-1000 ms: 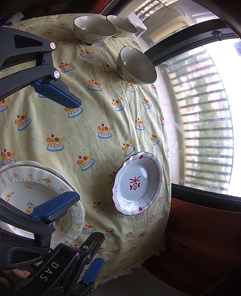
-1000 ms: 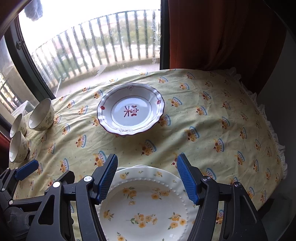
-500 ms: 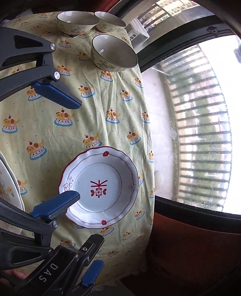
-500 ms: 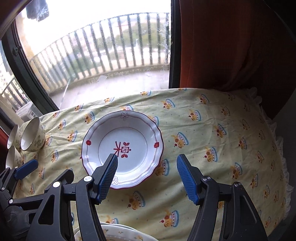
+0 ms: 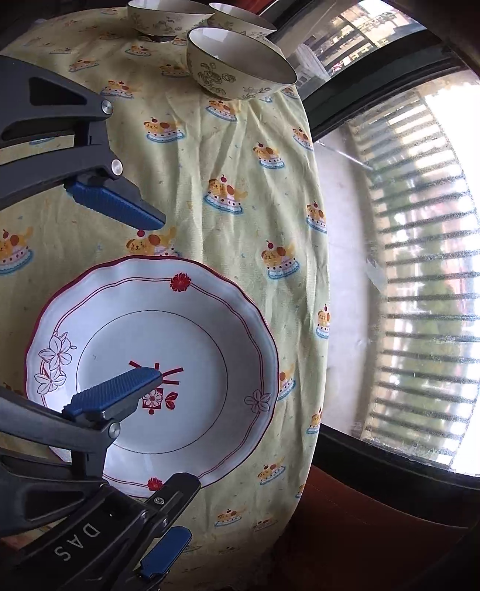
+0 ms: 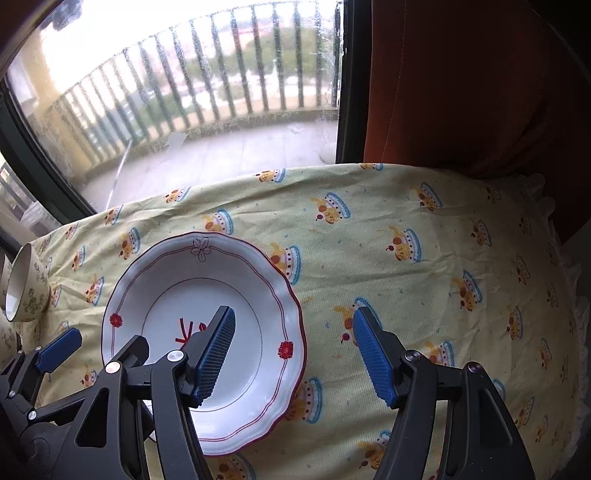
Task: Organize plates and bowls
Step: 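Grasp the rim of the red-rimmed plate with both grippers, then lift the red-rimmed plate with both grippers and carry it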
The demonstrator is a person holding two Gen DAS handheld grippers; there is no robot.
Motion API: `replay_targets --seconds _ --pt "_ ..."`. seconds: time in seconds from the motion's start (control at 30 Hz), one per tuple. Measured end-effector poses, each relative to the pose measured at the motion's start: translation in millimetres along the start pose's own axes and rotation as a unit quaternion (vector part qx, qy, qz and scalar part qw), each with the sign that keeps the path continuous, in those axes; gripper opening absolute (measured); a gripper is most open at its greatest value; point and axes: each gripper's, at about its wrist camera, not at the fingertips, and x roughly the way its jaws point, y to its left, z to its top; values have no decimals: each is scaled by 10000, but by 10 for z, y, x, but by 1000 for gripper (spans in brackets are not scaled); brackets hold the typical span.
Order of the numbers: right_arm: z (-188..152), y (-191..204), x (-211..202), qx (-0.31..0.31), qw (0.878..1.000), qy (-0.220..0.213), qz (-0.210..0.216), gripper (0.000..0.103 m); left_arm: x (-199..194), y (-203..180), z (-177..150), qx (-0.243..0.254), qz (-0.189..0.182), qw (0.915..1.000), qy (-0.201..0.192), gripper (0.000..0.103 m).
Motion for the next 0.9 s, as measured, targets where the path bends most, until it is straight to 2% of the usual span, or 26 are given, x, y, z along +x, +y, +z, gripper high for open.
replay_targets --seconds 0.23,0.33,0.4,0.5,0.9 --pt "8 29 280 38 9997 224 114 66 199 -20 -2 10 129 9999 106 74" --pt "-1 35 348 60 9993 332 166 59 251 -26 -12 9 87 9998 192 69" --pt "-2 30 389 67 9988 415 232 50 247 -45 -22 56 103 9998 149 67" --pt "-4 38 389 -11 9989 427 188 42 231 -100 -30 241 132 9996 100 64" --pt "-132 79 304 8 9984 540 154 41 196 -7 -115 329 140 9992 149 63"
